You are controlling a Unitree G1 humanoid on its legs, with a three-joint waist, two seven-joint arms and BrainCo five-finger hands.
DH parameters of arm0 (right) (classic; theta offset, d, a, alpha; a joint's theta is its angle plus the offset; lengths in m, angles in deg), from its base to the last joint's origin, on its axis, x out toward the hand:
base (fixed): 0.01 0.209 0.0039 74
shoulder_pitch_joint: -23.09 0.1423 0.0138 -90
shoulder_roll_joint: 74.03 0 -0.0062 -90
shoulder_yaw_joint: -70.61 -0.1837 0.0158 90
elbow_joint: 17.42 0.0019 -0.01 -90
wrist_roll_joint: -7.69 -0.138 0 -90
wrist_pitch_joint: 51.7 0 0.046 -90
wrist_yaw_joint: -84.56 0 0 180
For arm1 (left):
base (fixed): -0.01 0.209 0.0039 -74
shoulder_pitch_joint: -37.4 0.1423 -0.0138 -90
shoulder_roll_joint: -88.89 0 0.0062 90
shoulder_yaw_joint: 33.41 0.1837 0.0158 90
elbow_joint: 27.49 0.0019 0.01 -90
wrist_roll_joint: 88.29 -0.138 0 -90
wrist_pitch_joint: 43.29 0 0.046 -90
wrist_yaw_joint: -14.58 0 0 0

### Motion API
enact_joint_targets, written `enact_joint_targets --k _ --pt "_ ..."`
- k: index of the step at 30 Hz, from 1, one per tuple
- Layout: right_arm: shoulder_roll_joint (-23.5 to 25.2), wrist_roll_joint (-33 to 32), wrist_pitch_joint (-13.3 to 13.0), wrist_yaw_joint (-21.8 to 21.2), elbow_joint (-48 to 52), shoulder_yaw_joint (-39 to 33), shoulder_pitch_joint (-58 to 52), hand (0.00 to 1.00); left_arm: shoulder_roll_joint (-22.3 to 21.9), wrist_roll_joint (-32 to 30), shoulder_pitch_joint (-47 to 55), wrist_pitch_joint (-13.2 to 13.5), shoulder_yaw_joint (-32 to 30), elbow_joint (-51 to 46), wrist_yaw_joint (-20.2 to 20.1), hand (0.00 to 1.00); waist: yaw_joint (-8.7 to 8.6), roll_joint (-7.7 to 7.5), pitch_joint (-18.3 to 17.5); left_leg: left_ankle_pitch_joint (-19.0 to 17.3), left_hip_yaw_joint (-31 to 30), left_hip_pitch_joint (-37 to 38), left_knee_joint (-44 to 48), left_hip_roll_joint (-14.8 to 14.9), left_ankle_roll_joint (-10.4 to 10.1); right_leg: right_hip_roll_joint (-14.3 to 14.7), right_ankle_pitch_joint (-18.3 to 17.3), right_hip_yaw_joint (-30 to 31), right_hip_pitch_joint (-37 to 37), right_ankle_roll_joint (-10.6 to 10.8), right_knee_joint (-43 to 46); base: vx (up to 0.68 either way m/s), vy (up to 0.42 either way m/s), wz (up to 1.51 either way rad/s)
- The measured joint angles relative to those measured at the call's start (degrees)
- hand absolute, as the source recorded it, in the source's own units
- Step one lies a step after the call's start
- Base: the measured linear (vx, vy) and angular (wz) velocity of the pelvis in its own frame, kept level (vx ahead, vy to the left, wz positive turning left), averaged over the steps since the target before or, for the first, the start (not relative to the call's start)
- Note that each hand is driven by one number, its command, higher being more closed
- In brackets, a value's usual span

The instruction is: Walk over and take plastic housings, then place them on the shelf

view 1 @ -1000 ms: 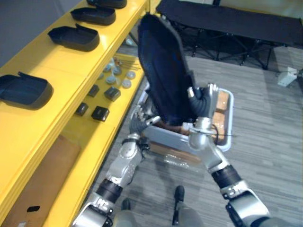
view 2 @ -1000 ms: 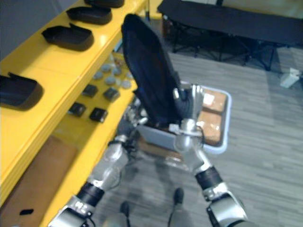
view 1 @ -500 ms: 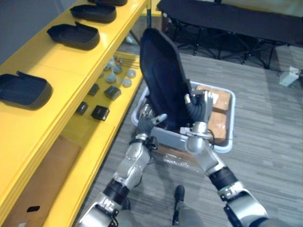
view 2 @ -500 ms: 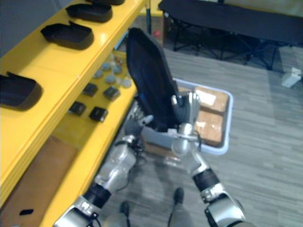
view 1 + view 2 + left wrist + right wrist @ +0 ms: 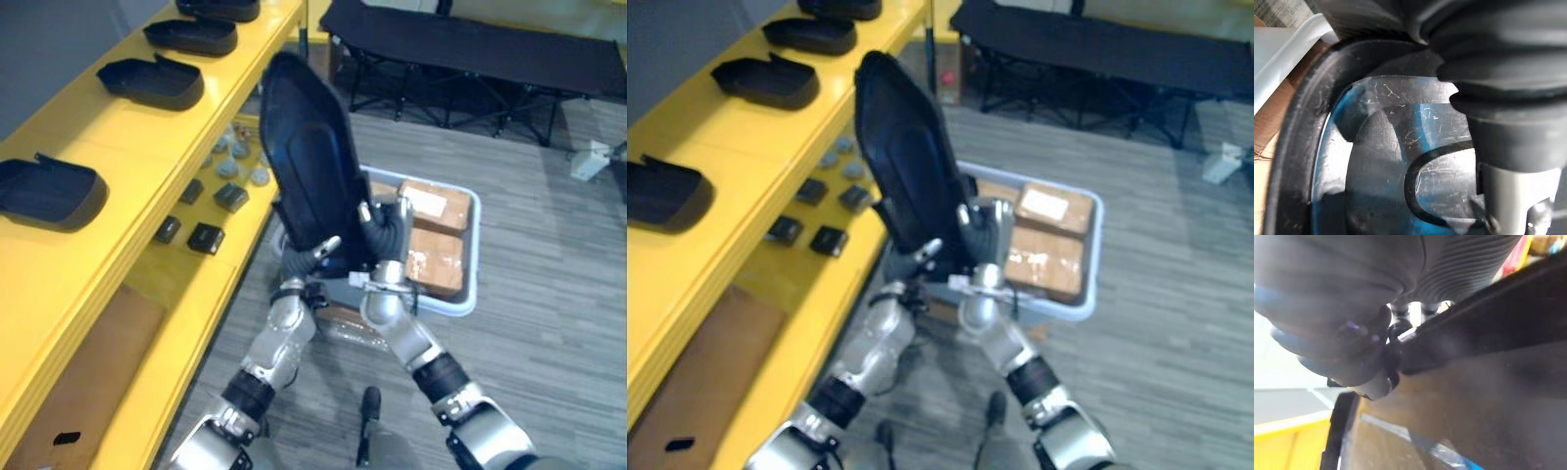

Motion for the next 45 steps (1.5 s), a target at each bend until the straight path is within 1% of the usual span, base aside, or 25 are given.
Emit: enact_joint_targets --k 4,8,10,11,12,14,16,18,19,22,25,26,28,31,33,34,36,37,38,39,40,41,43,44,45 --pt "0.1 0.0 -0.2 -0.2 2.3 0.6 -1.2 1.00 -0.2 0.9 0.0 0.0 -1.2 0.0 0.5 1.00 -0.06 -0.01 0.0 0.0 0.3 0.1 0.0 0.0 0.0 0.0 0.0 0.2 0.0 0.0 0.0 0.00 0.000 -0.01" --pt "0.6 -0.2 -0.3 -1.5 2.6 1.1 -1.7 1.00 -0.3 1.2 0.0 0.3 -2.9 0.0 0.6 1.00 -0.05 -0.01 0.0 0.0 1.0 0.6 -0.1 0.0 0.0 0.0 0.0 0.8 0.0 0.0 0.0 -0.01 0.007 -0.07" --pt "0.8 -0.8 -0.3 -1.6 3.6 1.1 -2.3 1.00 -0.4 2.1 0.0 1.6 -3.2 0.0 0.5 1.00 -0.07 -0.01 0.0 -0.1 1.0 0.7 -0.1 0.0 0.0 0.0 0.0 0.9 0.0 0.0 0.0 -0.01 0.003 -0.02" --pt "0.9 -1.1 -0.6 -1.7 4.3 1.1 -3.1 1.00 -0.6 3.4 0.0 2.7 -3.5 0.0 0.4 1.00 -0.08 -0.01 0.0 -0.1 1.0 0.7 -0.1 0.0 0.0 0.0 0.0 0.9 0.0 0.1 -0.1 0.00 0.000 0.00" --pt "1.2 -1.0 -1.6 -1.8 4.5 1.2 -3.7 1.00 -0.9 3.9 0.0 3.5 -4.2 0.0 0.2 1.00 -0.16 -0.01 0.0 -0.1 1.0 0.7 -0.1 0.0 0.0 0.0 -0.1 0.9 0.0 0.2 -0.1 0.00 0.000 0.00" --pt "1.5 -1.0 -2.3 -1.8 4.8 1.5 -3.9 1.00 -0.9 5.2 0.0 4.5 -4.3 0.0 0.0 1.00 -0.24 -0.01 0.0 -0.1 1.1 0.7 -0.1 0.0 0.0 0.0 -0.1 0.9 0.0 0.2 -0.1 0.00 0.000 0.00" --pt "1.7 -1.0 -2.7 -2.2 6.2 1.6 -3.8 1.00 -0.9 7.7 0.0 5.7 -4.2 -0.1 -2.3 1.00 -0.22 -0.01 0.0 -0.1 1.0 0.7 -0.1 -0.1 0.0 0.0 -0.2 0.9 0.0 0.2 -0.1 0.00 0.000 0.00" --pt "1.7 -0.9 -2.8 -2.3 6.7 1.7 -3.8 1.00 -0.9 9.1 0.0 6.3 -4.2 -0.2 -3.2 1.00 -0.23 -0.01 0.0 -0.1 1.0 0.7 -0.1 -0.1 0.1 -0.1 -0.2 0.9 0.0 0.2 0.0 0.00 0.000 0.00" --pt "1.7 -0.6 -3.3 -2.3 6.9 1.7 -3.8 1.00 -0.9 9.6 0.0 6.8 -4.1 -0.2 -4.2 1.00 -0.25 -0.01 0.0 -0.1 1.0 0.7 -0.1 -0.1 0.1 -0.1 -0.2 0.9 0.0 0.2 0.0 0.00 0.000 0.00" --pt "1.7 -0.6 -4.2 -2.3 7.1 1.6 -3.8 1.00 -0.8 9.7 0.0 7.6 -4.2 -0.5 -4.9 1.00 -0.26 -0.02 0.0 -0.2 1.0 0.7 -0.1 -0.1 0.1 -0.1 -0.3 0.9 0.0 0.3 0.0 0.00 0.000 0.00" --pt "1.6 -0.6 -4.7 -2.3 9.0 1.6 -4.1 1.00 -0.6 9.7 0.4 9.0 -4.1 -2.2 -6.3 1.00 -0.31 -0.05 0.0 -0.4 1.1 0.7 -0.1 -0.1 0.2 -0.1 -0.3 0.9 0.0 0.3 0.0 0.00 0.000 0.00" --pt "1.6 -0.6 -5.3 -2.2 9.4 1.5 -4.1 0.00 -0.5 9.6 0.4 9.2 -4.1 -3.0 -6.4 1.00 -0.31 -0.07 0.0 -0.4 1.1 0.7 -0.1 -0.1 0.2 -0.1 -0.3 0.9 0.0 0.3 0.0 0.00 0.000 0.00" --pt "1.6 -0.6 -6.1 -2.3 9.8 1.3 -4.1 0.00 0.0 9.4 0.4 9.2 -3.8 -4.3 -6.4 1.00 -0.31 -0.16 0.0 -0.5 1.1 0.7 -0.1 -0.2 0.3 -0.2 -0.3 0.8 0.0 0.3 0.0 0.00 0.000 0.00" --pt "1.3 -2.2 -6.9 -4.2 10.3 1.5 -5.3 0.00 0.7 8.8 0.6 9.2 -3.9 -6.1 -6.1 1.00 -0.29 -0.66 0.0 -0.6 1.0 0.7 -0.1 -0.2 0.4 -0.2 -0.3 0.8 0.0 0.4 0.0 0.00 0.000 0.00" --pt "0.9 -5.0 -7.3 -6.7 10.5 1.4 -7.0 0.00 1.3 6.1 0.9 9.2 -4.4 -8.3 -5.0 1.00 -0.28 -1.32 -0.2 -0.7 1.0 0.6 -0.1 -0.3 0.5 -0.3 -0.3 0.8 0.1 0.4 0.0 0.00 0.000 0.00" --pt "0.8 -5.3 -7.3 -7.0 10.6 1.4 -7.4 0.00 1.3 5.1 1.1 9.2 -4.5 -8.9 -4.7 1.00 -0.28 -1.47 -0.2 -0.7 1.0 0.6 -0.1 -0.3 0.5 -0.4 -0.3 0.7 0.1 0.4 0.0 0.00 0.000 0.04" --pt "0.2 -8.4 -7.2 -9.3 10.7 1.4 -8.7 0.00 1.4 -0.4 2.4 9.1 -4.7 -11.6 -2.5 1.00 -0.28 -1.68 -0.2 -0.9 1.0 0.9 0.1 -0.4 0.6 -0.5 -0.4 0.6 0.5 0.5 0.0 0.00 0.000 0.02" --pt "0.2 -8.9 -7.1 -10.1 10.7 1.5 -9.0 0.00 1.3 -2.0 2.9 9.0 -4.9 -12.3 -1.9 1.00 -0.27 -1.68 -0.2 -1.0 1.1 0.9 0.2 -0.5 0.6 -0.5 -0.4 0.6 0.5 0.5 0.0 0.00 0.000 0.00" --pt "0.1 -9.5 -7.1 -10.9 10.8 1.6 -9.6 0.00 1.3 -5.2 3.5 9.0 -5.0 -13.3 -0.6 1.00 -0.25 -1.68 -0.2 -1.0 1.1 0.9 0.2 -0.5 0.6 -0.5 -0.5 0.6 0.6 0.6 0.0 0.00 0.000 0.00" --pt "0.0 -10.8 -6.5 -12.4 11.0 1.7 -10.3 0.00 1.3 -10.0 4.5 8.8 -5.1 -15.2 1.8 1.00 -0.21 -1.68 -0.2 -1.1 1.1 0.9 0.2 -0.4 0.6 -0.5 -0.5 0.5 0.6 0.6 0.0 0.00 0.000 0.00" --pt "-0.1 -11.4 -6.3 -13.1 11.0 1.7 -10.5 0.00 1.3 -11.7 4.9 8.7 -5.3 -15.9 2.6 1.00 -0.21 -1.68 -0.2 -1.1 1.1 0.9 0.2 -0.4 0.6 -0.5 -0.6 0.5 0.6 0.6 0.0 0.00 0.000 0.00" --pt "-0.5 -12.4 -5.6 -14.3 11.1 1.7 -10.7 0.00 1.0 -16.2 5.5 8.4 -6.0 -17.1 4.2 1.00 -0.21 -1.68 -0.2 -1.1 1.1 0.9 0.2 -0.4 0.6 -0.4 -0.6 0.5 0.6 0.6 0.0 0.00 0.000 0.00" --pt "-0.8 -13.6 -4.3 -16.1 11.8 1.8 -11.2 0.00 0.9 -23.3 5.8 7.2 -7.0 -18.8 7.0 1.00 -0.10 -1.68 -0.2 -1.1 1.1 1.0 0.2 -0.2 0.6 -0.2 -0.6 0.5 0.6 0.5 0.0 0.00 0.000 0.00" --pt "-0.8 -13.7 -4.0 -16.6 12.1 1.7 -11.3 0.00 1.0 -25.0 5.9 6.8 -7.3 -19.3 7.6 1.00 -0.10 -1.68 -0.2 -1.1 1.1 1.0 0.2 -0.1 0.5 -0.2 -0.6 0.5 0.6 0.5 0.0 0.00 0.000 0.00" --pt "-0.9 -14.1 -3.6 -17.2 13.3 1.7 -11.9 0.00 0.9 -28.6 6.5 6.4 -7.7 -20.0 8.9 1.00 -0.09 -1.67 -0.2 -1.2 1.1 1.0 0.3 0.0 0.4 0.0 -0.7 0.5 0.7 0.4 0.0 0.00 -0.001 -0.04"
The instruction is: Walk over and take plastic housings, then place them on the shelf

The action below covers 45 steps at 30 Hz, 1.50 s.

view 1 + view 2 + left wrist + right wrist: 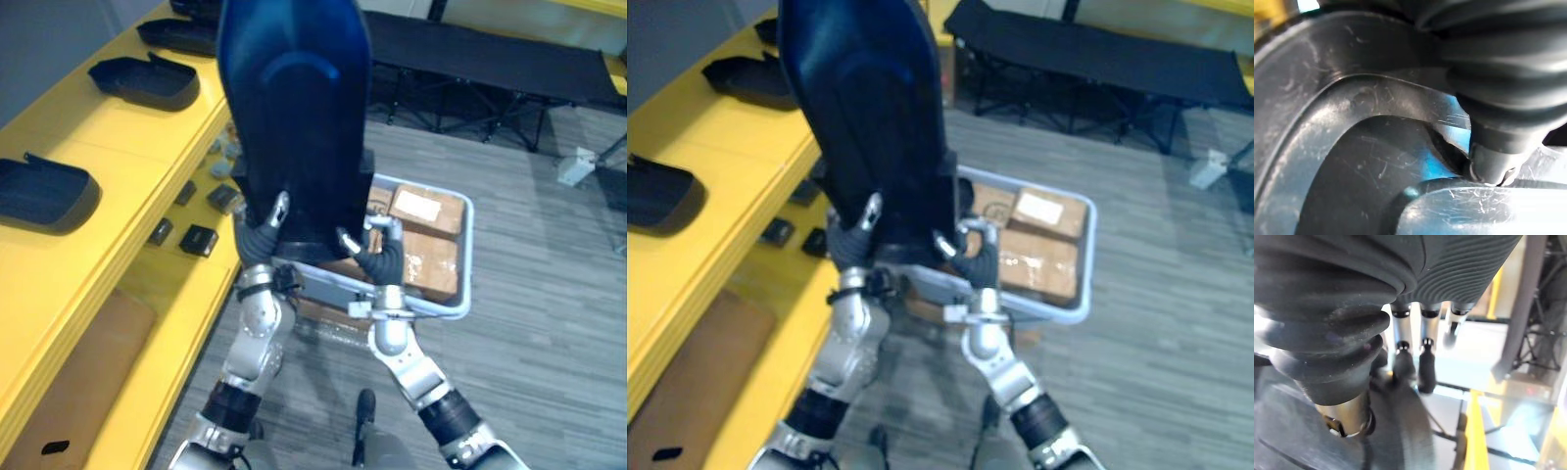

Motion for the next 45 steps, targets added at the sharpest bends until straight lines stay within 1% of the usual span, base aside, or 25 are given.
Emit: enact_joint_targets --k 2,3,5,6,7,9,10,12,13,16,17,18,20,22,23,25,26,28,29,30,31,36,41,44,45 --pt "-0.2 -0.8 0.2 -0.8 1.0 -0.3 -0.2 0.00 0.0 -5.5 1.1 -1.3 -0.8 -0.5 2.1 1.00 -0.04 0.02 0.0 -0.2 0.1 0.0 0.4 0.1 -0.1 0.1 0.0 0.1 0.1 0.0 0.0 0.00 -0.001 -0.02" --pt "-0.5 -2.0 0.8 -1.6 1.7 -0.5 -0.3 0.00 -0.1 -9.4 1.6 -3.0 -1.2 -0.4 3.7 1.00 0.00 0.02 0.0 -0.3 0.1 0.0 0.5 0.1 -0.1 0.1 0.0 0.1 0.1 0.0 0.0 0.00 0.000 0.00" --pt "-1.1 -4.5 1.0 -3.4 2.7 -1.0 -0.5 0.00 0.0 -12.6 2.7 -4.7 -2.2 -0.4 5.4 1.00 -0.01 0.02 -0.1 -0.4 0.2 0.0 0.7 0.1 -0.1 0.1 0.0 0.2 0.1 0.0 0.0 -0.01 0.002 -0.02" --pt "-1.3 -8.2 0.9 -6.4 3.4 -1.6 -0.5 0.00 0.0 -15.9 3.8 -6.4 -3.4 -0.4 6.8 1.00 -0.01 0.05 -0.2 -0.4 0.3 0.0 0.7 0.1 -0.1 0.1 0.0 0.3 0.1 0.0 0.0 0.00 0.000 0.00" --pt "-1.5 -10.1 0.9 -7.9 4.1 -2.2 -0.6 0.00 0.0 -17.0 4.2 -7.0 -4.1 -0.4 7.4 1.00 0.01 0.05 -0.2 -0.4 0.3 0.0 0.7 0.1 -0.1 0.1 0.0 0.3 0.1 0.0 0.0 0.00 0.000 0.00" --pt "-3.4 -18.4 0.1 -14.5 8.0 -4.9 -1.2 0.00 0.2 -21.4 6.3 -9.1 -7.5 -0.3 9.7 1.00 0.06 0.03 -0.5 -0.4 0.3 0.0 0.7 0.2 -0.1 0.2 0.0 0.3 0.1 0.0 0.0 0.00 0.000 0.00" --pt "-4.0 -20.6 -0.2 -16.2 9.0 -5.8 -1.5 0.00 0.2 -22.4 6.9 -9.3 -8.3 -0.2 10.0 1.00 0.06 0.03 -0.7 -0.4 0.3 0.0 0.7 0.2 -0.2 0.2 0.0 0.3 0.1 0.0 0.0 0.00 0.000 0.00" --pt "-6.4 -27.8 -0.8 -23.0 12.1 -10.0 -3.9 0.00 0.8 -25.4 9.3 -9.8 -11.0 -0.1 12.0 1.00 0.13 0.00 -2.2 -0.7 0.4 0.1 0.7 0.3 -0.1 0.3 0.0 0.4 0.1 0.0 0.0 0.00 0.003 -0.02" --pt "-7.1 -29.2 -0.8 -24.3 12.6 -11.1 -4.5 0.00 1.2 -25.7 9.8 -9.9 -11.8 -0.1 12.3 1.00 0.17 -0.03 -2.6 -0.8 0.6 0.1 0.7 0.3 -0.2 0.3 0.0 0.5 0.1 0.0 0.0 0.01 0.007 -0.05" --pt "-8.6 -36.1 -1.6 -31.2 15.2 -18.7 -8.9 0.00 3.0 -29.6 11.1 -10.2 -16.7 0.1 14.2 1.00 0.22 -0.10 -3.5 -1.3 1.1 0.4 1.4 0.5 -0.2 0.4 0.0 0.9 0.3 0.0 0.0 -0.01 0.006 -0.08" --pt "-8.6 -37.1 -1.7 -32.3 15.8 -20.4 -10.0 0.00 3.1 -29.8 11.2 -10.1 -18.1 0.2 14.5 1.00 0.22 -0.10 -3.5 -1.3 1.4 0.5 1.4 0.5 -0.2 0.5 -0.1 1.1 0.3 0.0 0.0 -0.03 0.005 -0.19" --pt "-8.6 -39.3 -2.0 -33.8 16.3 -24.3 -12.5 0.00 3.8 -29.6 11.7 -9.2 -21.4 1.4 16.3 1.00 0.07 -0.07 -3.9 -1.5 1.9 1.0 1.3 0.6 -0.2 0.6 -0.2 1.8 0.3 0.0 0.0 -0.03 0.002 -0.19" --pt "-8.4 -41.0 -2.0 -34.1 16.2 -27.7 -15.9 0.00 4.3 -29.0 12.7 -7.3 -24.0 2.1 17.2 1.00 -0.08 0.08 -4.9 -1.7 2.5 1.1 1.3 1.0 -0.3 0.9 -0.7 2.2 0.2 0.0 0.0 -0.02 -0.010 -0.15" --pt "-7.6 -42.3 -1.9 -34.0 15.6 -29.8 -19.1 0.00 4.2 -28.5 14.0 -4.4 -24.8 2.0 17.7 1.00 -0.13 0.19 -5.8 -1.7 2.8 1.1 1.2 1.2 -0.4 1.2 -1.1 2.4 0.0 -0.2 -0.4 -0.01 -0.016 -0.07" --pt "-6.8 -42.9 -1.7 -33.6 15.1 -30.3 -20.5 0.00 4.0 -26.8 14.8 -2.6 -24.8 1.8 17.4 1.00 -0.18 0.35 -6.2 -1.8 2.9 1.1 1.2 1.3 -0.4 1.3 -1.2 2.5 0.0 -0.3 -0.5 -0.01 -0.006 -0.04" --pt "-3.4 -43.0 -1.7 -31.6 12.9 -31.5 -24.3 0.00 2.2 -22.3 17.7 1.8 -24.0 -1.0 14.6 1.00 -0.34 0.89 -6.6 -1.8 3.1 1.3 0.7 1.3 -0.5 1.3 -1.4 2.6 0.0 -0.3 -0.5 -0.01 0.001 -0.04" --pt "-2.4 -43.1 -1.7 -31.2 12.1 -32.0 -25.2 0.00 1.5 -21.7 18.6 2.9 -23.8 -2.2 13.6 1.00 -0.34 0.95 -6.6 -1.8 3.2 1.5 0.5 1.3 -0.5 1.3 -1.4 2.6 0.0 -0.2 -0.5 0.00 0.008 -0.04" --pt "0.2 -41.9 -1.7 -27.9 8.5 -33.2 -27.8 0.00 -0.2 -16.5 22.1 7.3 -22.4 -7.1 8.1 1.00 -0.33 1.21 -6.8 -1.8 3.4 1.9 0.3 1.3 -0.5 1.4 -1.5 2.9 0.0 -0.2 -0.4 0.01 0.011 -0.05" --pt "0.8 -41.5 -1.7 -27.2 7.7 -33.6 -28.1 0.00 -0.2 -14.5 22.8 8.1 -21.8 -8.0 6.5 1.00 -0.31 1.33 -6.8 -1.8 3.5 2.0 0.3 1.3 -0.5 1.4 -1.5 3.0 0.1 -0.2 -0.2 0.02 0.011 -0.07" --pt "1.4 -40.2 -1.7 -25.6 6.0 -34.2 -28.4 0.00 -0.2 -11.2 23.9 9.5 -20.9 -9.1 3.6 1.00 -0.30 1.54 -7.0 -1.9 3.6 2.0 0.3 1.3 -0.5 1.4 -1.3 3.2 0.1 0.0 0.0 0.01 0.011 -0.07" --pt "1.9 -38.7 -1.7 -24.3 4.2 -34.6 -28.5 0.00 -0.2 -8.8 24.5 9.8 -20.3 -9.7 1.2 1.00 -0.26 1.69 -7.0 -2.0 3.8 2.0 0.3 1.3 -0.5 1.4 -1.3 3.4 0.1 0.1 0.0 0.00 0.013 -0.07" --pt "3.8 -35.0 -1.7 -21.2 -0.9 -34.4 -29.0 0.00 -0.5 -4.4 27.9 9.7 -18.9 -9.7 -4.1 1.00 -0.14 1.85 -7.1 -2.1 3.7 2.2 0.5 1.3 -0.5 1.4 -1.2 3.4 0.4 0.1 0.0 0.00 0.002 -0.01" --pt "4.1 -34.1 -3.5 -20.3 -1.2 -34.5 -29.1 0.00 -0.5 -3.7 30.2 9.6 -19.2 -9.7 -5.5 1.00 0.04 1.99 -7.0 -2.7 3.4 3.3 0.7 1.3 -0.4 1.3 -1.9 3.1 2.1 0.0 0.0 -0.02 0.010 0.03" --pt "4.1 -34.0 -4.9 -21.1 -1.5 -34.5 -28.7 0.00 -0.4 -2.2 30.2 9.5 -20.4 -10.2 -5.0 1.00 0.26 2.06 -7.0 -2.9 3.0 3.1 0.6 1.1 -0.2 1.0 -2.2 2.4 2.2 0.2 -0.3 -0.04 0.016 0.09" --pt "4.1 -33.4 -5.3 -22.1 -1.5 -34.3 -28.0 0.00 -0.4 -2.1 30.2 9.2 -22.3 -11.0 -4.4 1.00 0.38 2.20 -6.9 -2.9 2.7 3.0 0.5 1.1 -0.1 1.0 -2.3 1.9 2.3 0.2 -0.4 -0.03 0.009 0.10"
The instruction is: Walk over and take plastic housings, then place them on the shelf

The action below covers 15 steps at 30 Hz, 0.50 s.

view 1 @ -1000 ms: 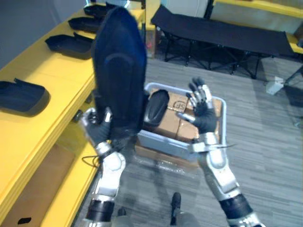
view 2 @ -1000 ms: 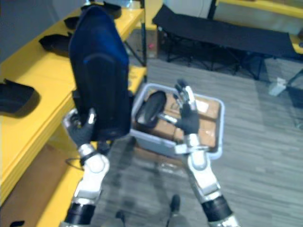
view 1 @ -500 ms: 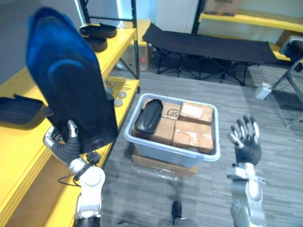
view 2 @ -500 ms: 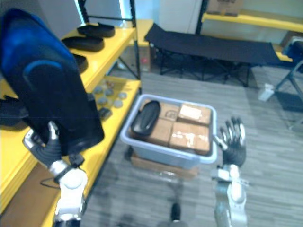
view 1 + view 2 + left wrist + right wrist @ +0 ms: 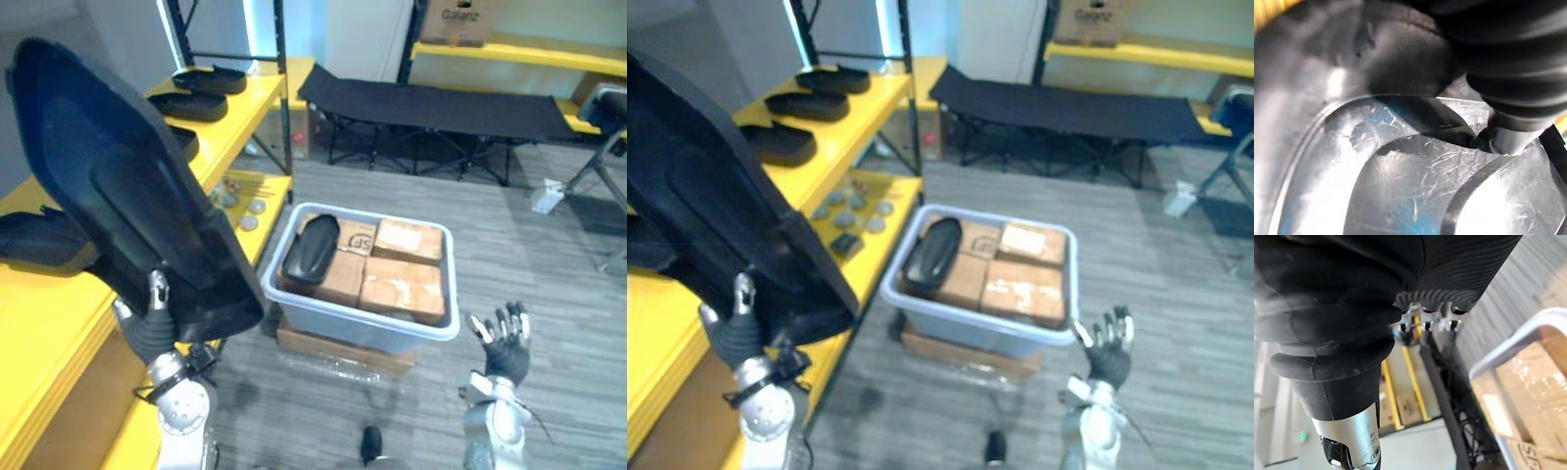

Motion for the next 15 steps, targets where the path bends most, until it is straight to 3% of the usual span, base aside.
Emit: enact_joint_targets --k 2,5,13,15 --pt "-0.1 0.4 0.0 -1.0 0.0 0.6 1.1 0.00 -0.1 -0.1 0.0 -0.7 -2.2 -1.8 0.9 1.00 0.26 0.44 0.3 0.1 -1.6 -0.1 0.0 0.0 0.0 -0.1 -0.3 -1.6 0.9 0.0 0.4 0.02 -0.005 0.37" --pt "-0.2 1.0 0.0 -1.2 -0.5 4.0 4.4 0.00 -1.0 -0.8 1.4 -1.7 -6.6 -5.5 2.7 1.00 1.98 1.20 0.5 0.5 -5.4 -0.5 -0.2 -0.2 -0.3 -0.4 -1.0 -5.5 3.1 0.0 0.4 0.04 -0.005 0.62" --pt "-0.8 3.2 -0.1 -1.2 -9.6 15.4 21.8 0.00 -4.9 -0.5 7.9 -3.3 -18.2 -7.1 4.7 1.00 11.60 0.90 0.4 2.5 -15.5 -3.1 -1.2 -2.9 0.5 -2.7 -1.6 -16.2 6.7 0.8 0.4 0.04 0.023 0.66" --pt "-0.6 3.3 0.0 -1.3 -10.6 17.8 24.0 0.00 -6.2 0.2 9.5 -3.2 -20.0 -7.2 4.4 1.00 13.21 0.83 0.4 2.6 -16.9 -3.1 -1.2 -3.6 0.8 -3.2 -1.7 -17.6 7.7 0.9 0.4 0.01 0.048 0.39"
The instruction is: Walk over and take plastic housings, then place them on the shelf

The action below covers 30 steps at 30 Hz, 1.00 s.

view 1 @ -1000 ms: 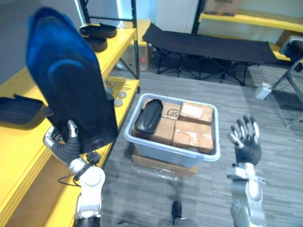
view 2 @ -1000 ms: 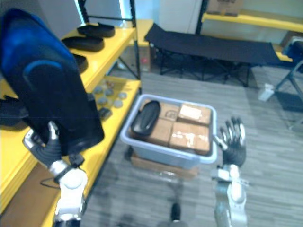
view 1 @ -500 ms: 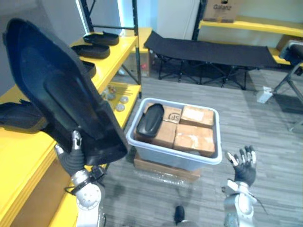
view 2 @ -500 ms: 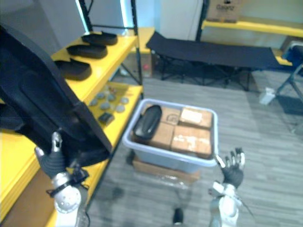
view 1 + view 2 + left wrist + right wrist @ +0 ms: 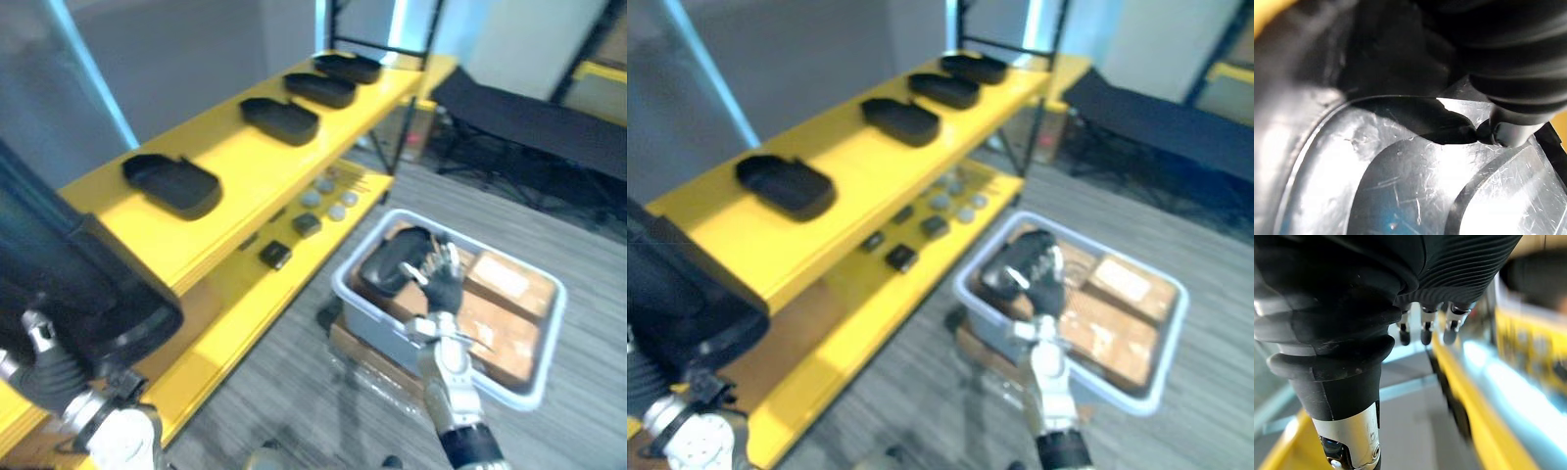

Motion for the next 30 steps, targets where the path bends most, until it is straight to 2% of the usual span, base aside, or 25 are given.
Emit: enact_joint_targets --k 3,6,8,10,11,12,14,15,18,20,22,25,27,28,29,30 --pt "1.2 1.3 0.2 -1.3 -1.0 2.1 2.8 0.00 -0.7 2.3 1.9 0.6 -1.9 -0.2 -0.4 1.00 1.62 -0.86 -0.2 0.0 -0.5 -0.1 -0.1 -0.7 0.3 -0.7 -0.6 -1.2 0.4 0.6 0.0 -0.01 0.047 0.18" --pt "1.2 1.4 1.4 -2.9 -2.1 2.3 3.4 0.00 -1.0 2.6 2.2 1.3 -1.8 -0.2 -2.6 1.00 2.16 -1.30 -0.3 -0.2 -1.1 -0.1 0.4 -0.8 0.5 -0.8 -1.2 -2.3 1.2 0.6 0.0 -0.01 0.022 0.10" --pt "0.8 1.4 2.3 -3.5 -2.5 2.3 3.0 0.00 -1.2 2.9 2.6 1.3 -1.3 -0.2 -3.1 1.00 1.93 -1.33 -0.2 -0.5 -1.6 -0.7 1.3 -1.0 0.9 -0.8 -1.6 -3.5 2.0 0.3 0.0 -0.02 0.008 0.31" --pt "0.3 1.4 2.4 -3.5 -2.5 2.2 2.2 0.00 -1.1 4.3 2.5 1.3 -0.3 -0.2 -4.8 1.00 0.72 -1.30 -0.2 -1.0 -1.4 -3.0 3.4 -1.3 1.6 -1.2 -1.9 -6.7 3.1 0.5 0.1 -0.04 0.015 0.77" --pt "-0.6 1.4 2.3 -3.3 -2.1 1.2 0.3 0.00 -0.9 5.2 2.0 1.3 1.1 -0.1 -6.8 1.00 -0.45 -1.35 -0.1 -0.6 0.6 -5.0 4.9 -1.2 3.0 -1.8 -2.1 -10.9 4.7 1.0 0.1 0.02 0.038 1.61" --pt "-1.7 1.5 2.3 -3.1 -2.0 -0.2 -2.1 0.00 -0.6 6.2 1.4 1.3 2.6 -0.1 -9.0 1.00 -1.18 -1.19 0.2 0.3 4.7 -6.4 5.9 -0.1 3.2 -2.4 -2.1 -15.1 6.9 1.9 0.2 0.04 0.061 1.74" --pt "-2.7 2.4 2.3 -1.9 -2.0 -1.3 -4.8 0.00 -0.6 7.3 1.0 1.3 3.3 -0.1 -11.8 1.00 -1.07 -1.10 0.8 2.0 6.1 -6.5 5.7 -0.5 1.7 -3.9 -2.7 -18.2 8.2 2.6 1.6 0.06 0.131 1.08" --pt "-2.3 3.0 2.4 -1.7 -2.0 -1.4 -5.9 0.00 -0.6 9.0 1.7 1.3 3.2 -0.1 -13.2 1.00 0.16 -1.43 1.2 2.9 6.0 -5.9 4.3 -1.7 2.1 -5.2 -2.8 -18.3 8.1 2.6 2.4 0.05 0.189 0.54" --pt "-1.0 3.8 2.3 -1.7 -1.3 -1.4 -5.7 0.00 -0.6 9.2 2.9 1.2 3.7 -0.1 -13.7 1.00 0.25 -1.92 1.7 4.0 5.7 -5.7 2.6 -2.9 2.7 -6.7 -3.6 -18.2 7.3 1.4 4.2 0.02 0.134 0.15" --pt "-1.2 3.7 2.3 -2.9 -0.2 -1.7 -5.8 0.00 -0.3 8.6 2.9 1.2 5.4 -0.1 -13.6 1.00 -0.26 -1.94 2.5 4.2 5.7 -5.3 1.9 -2.9 2.7 -7.0 -4.7 -17.9 6.9 0.6 5.5 0.00 0.041 0.00" --pt "-1.3 3.7 2.2 -4.0 0.6 -1.6 -5.8 0.00 0.1 7.9 2.7 1.3 7.4 -0.1 -13.3 1.00 -1.14 -2.23 3.3 4.5 5.9 -5.5 0.9 -2.6 2.8 -7.1 -6.1 -17.1 6.1 1.0 6.2 -0.05 0.007 -0.07" --pt "-2.2 3.8 2.0 -4.7 0.7 -1.6 -5.9 0.00 0.3 6.2 0.8 1.3 8.1 -0.1 -13.3 1.00 -1.78 -2.50 3.8 5.0 5.7 -6.8 0.8 -2.2 2.3 -6.6 -6.4 -16.7 4.8 1.4 6.2 -0.02 -0.014 -0.01" --pt "-2.5 3.8 2.0 -4.5 1.2 -1.7 -5.9 0.00 1.3 6.2 -0.9 1.3 8.4 -0.1 -13.8 1.00 -2.19 -2.46 4.1 5.1 4.5 -8.3 1.4 -2.2 2.2 -6.2 -6.9 -16.3 3.9 0.8 6.9 0.01 -0.014 0.23" --pt "-2.6 3.8 1.9 -4.4 1.5 -1.7 -6.0 0.00 1.9 6.2 -1.5 1.3 8.6 -0.1 -14.0 1.00 -2.46 -2.31 4.7 5.2 3.8 -8.5 1.5 -2.2 2.0 -6.0 -7.4 -14.7 3.8 -0.1 7.6 0.02 0.016 0.67" --pt "-2.6 3.8 1.9 -4.1 2.9 -2.0 -7.2 0.00 3.4 6.2 -2.5 1.3 9.8 0.0 -15.6 1.00 -3.48 -2.19 5.1 5.5 1.2 -8.9 1.7 -2.7 1.8 -5.8 -8.2 -9.2 3.5 -1.5 9.6 0.05 0.079 0.93" --pt "-2.7 3.8 1.9 -3.3 3.8 -2.2 -8.7 0.00 4.7 6.2 -3.1 1.5 10.9 0.1 -17.7 1.00 -4.03 -2.18 5.1 6.3 -0.8 -8.9 0.9 -2.6 1.8 -5.9 -8.3 -4.0 2.0 -1.5 13.3 0.05 0.111 0.96"
